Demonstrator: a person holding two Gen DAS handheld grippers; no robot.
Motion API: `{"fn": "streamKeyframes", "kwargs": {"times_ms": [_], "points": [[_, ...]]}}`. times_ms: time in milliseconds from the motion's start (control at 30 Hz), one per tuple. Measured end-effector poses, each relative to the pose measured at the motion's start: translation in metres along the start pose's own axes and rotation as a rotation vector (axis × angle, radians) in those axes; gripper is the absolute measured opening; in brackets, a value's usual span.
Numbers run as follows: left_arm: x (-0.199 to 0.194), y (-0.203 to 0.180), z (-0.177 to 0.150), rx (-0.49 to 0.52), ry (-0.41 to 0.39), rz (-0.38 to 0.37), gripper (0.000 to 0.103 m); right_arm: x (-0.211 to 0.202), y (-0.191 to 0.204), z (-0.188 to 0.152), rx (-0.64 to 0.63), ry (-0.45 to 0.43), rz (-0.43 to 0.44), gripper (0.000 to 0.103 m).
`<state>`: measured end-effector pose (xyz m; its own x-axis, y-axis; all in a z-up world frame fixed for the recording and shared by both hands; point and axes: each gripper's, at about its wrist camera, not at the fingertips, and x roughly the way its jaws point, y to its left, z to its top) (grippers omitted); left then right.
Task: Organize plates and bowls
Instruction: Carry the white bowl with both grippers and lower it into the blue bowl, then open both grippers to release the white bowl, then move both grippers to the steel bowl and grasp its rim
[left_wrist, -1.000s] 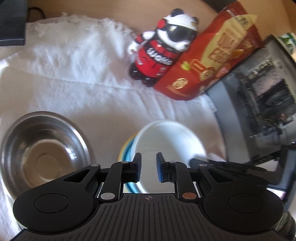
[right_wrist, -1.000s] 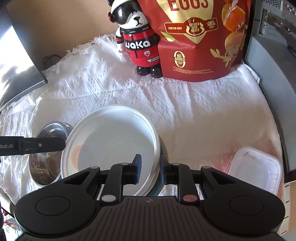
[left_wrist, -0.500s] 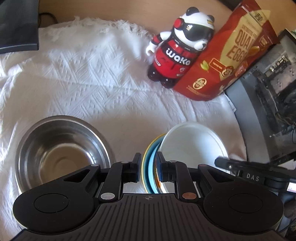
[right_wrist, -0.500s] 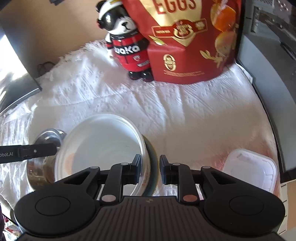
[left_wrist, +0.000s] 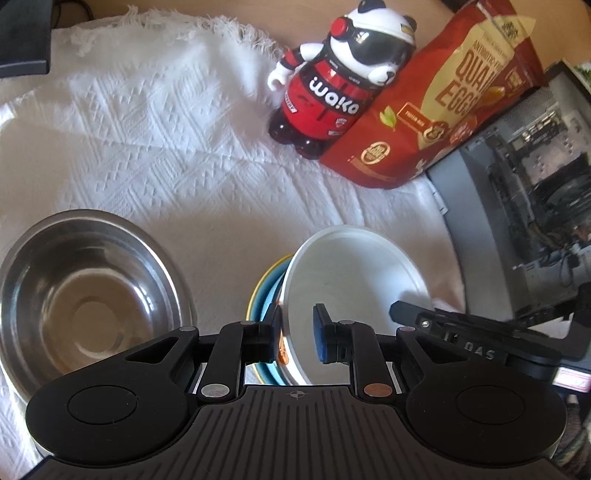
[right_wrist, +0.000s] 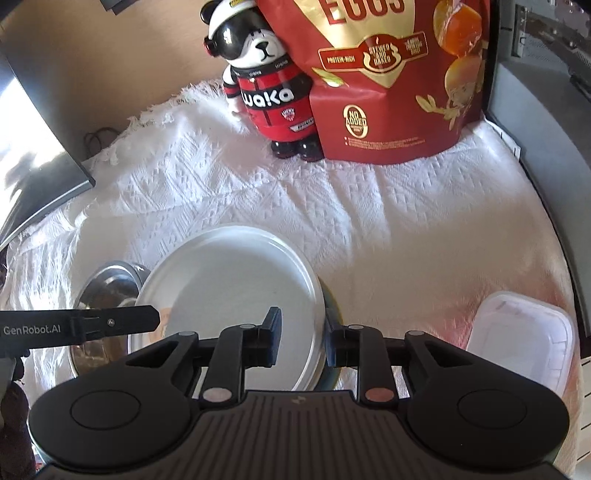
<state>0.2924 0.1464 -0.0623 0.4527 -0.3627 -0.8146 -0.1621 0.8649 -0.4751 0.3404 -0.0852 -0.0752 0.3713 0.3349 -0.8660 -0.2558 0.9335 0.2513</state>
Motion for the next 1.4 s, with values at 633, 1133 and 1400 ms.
{"fn": "streamKeyframes", "kwargs": {"times_ms": [633,1133,1400], "points": [[-0.090,0.128,-0.018,-0.174,-0.222,0.296,0.020,-0.045,0.040,0.003,-0.131,-0.190,0.007,0.024],[-0.095,0.166,-0.044,-0.055,-0.230,0.277,0.020,-0.013,0.162,-0.051,-0.200,-0.035,0.206,0.024],[-0.091,0.191,-0.037,-0.095,-0.213,0.187,0.020,0.006,0.159,-0.087,-0.116,0.040,0.141,0.038]]}}
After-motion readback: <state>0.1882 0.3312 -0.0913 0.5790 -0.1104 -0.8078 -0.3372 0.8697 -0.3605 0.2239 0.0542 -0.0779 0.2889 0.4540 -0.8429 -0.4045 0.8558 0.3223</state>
